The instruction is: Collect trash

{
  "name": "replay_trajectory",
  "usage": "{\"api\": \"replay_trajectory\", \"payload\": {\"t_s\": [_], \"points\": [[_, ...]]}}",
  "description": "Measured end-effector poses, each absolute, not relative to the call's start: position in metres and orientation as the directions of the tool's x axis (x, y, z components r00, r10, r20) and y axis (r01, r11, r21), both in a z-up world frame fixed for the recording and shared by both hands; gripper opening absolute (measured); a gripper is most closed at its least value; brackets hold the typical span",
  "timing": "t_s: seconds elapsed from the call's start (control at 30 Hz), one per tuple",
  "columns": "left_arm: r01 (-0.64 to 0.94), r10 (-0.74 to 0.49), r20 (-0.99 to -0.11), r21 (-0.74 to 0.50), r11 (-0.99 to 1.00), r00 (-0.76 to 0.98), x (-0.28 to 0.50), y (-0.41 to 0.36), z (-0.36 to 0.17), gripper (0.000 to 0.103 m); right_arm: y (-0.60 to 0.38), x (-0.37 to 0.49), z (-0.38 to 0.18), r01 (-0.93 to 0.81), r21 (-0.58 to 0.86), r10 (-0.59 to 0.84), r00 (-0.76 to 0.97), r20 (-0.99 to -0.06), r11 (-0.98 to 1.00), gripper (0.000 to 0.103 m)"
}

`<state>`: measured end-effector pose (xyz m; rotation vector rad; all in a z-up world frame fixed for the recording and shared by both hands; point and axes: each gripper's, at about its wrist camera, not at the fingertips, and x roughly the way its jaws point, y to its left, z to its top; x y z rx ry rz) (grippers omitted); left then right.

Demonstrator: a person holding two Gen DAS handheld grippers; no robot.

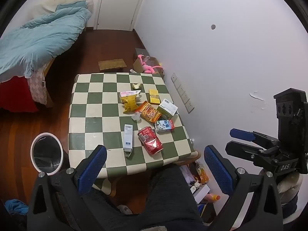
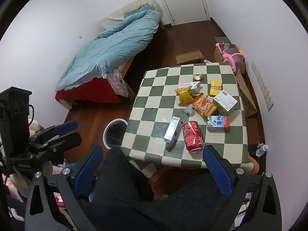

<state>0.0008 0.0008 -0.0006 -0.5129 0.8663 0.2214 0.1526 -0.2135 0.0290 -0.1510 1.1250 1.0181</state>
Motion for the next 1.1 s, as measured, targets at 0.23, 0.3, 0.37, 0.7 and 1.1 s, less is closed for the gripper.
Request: {"api": "replay_trajectory", "payload": {"t_s": [0.23,0.3,0.37,0.7,1.1], "points": [[-0.388,-0.015,-0.772,-0.335,0.859,0.635,0.0066,-0.0025,0.0018,0.103,-0.2170,0.1575,0.0298,-0.736,0.385,0.602,0.038,-0.798,0.557,0.103],[-0.387,-0.014,-0.771,-0.335,0.859,0.636,0.0055,-0.0017,0.0014,0.103,-0.2167,0.1575,0.0314,-0.740,0.382,0.601,0.038,-0.798,0.554,0.103],[-0.388,-0.011,-0.772,-0.332,0.860,0.636,0.0074,-0.0024,0.0022,0.103,-0.2143,0.1520,0.0289,-0.740,0.384,0.603,0.037,-0.797,0.552,0.103],[-0.385,-0.013,-0.765,-0.339,0.859,0.644,0.0035,-0.0026,0.0057,0.103,-0.2093,0.1513,0.0281,-0.744,0.386,0.603,0.029,-0.797,0.546,0.103],[-0.387,-0.011,-0.764,-0.339,0.858,0.646,0.0035,-0.0029,0.0050,0.103,-0.2079,0.1515,0.0306,-0.747,0.382,0.603,0.031,-0.797,0.544,0.103]]}}
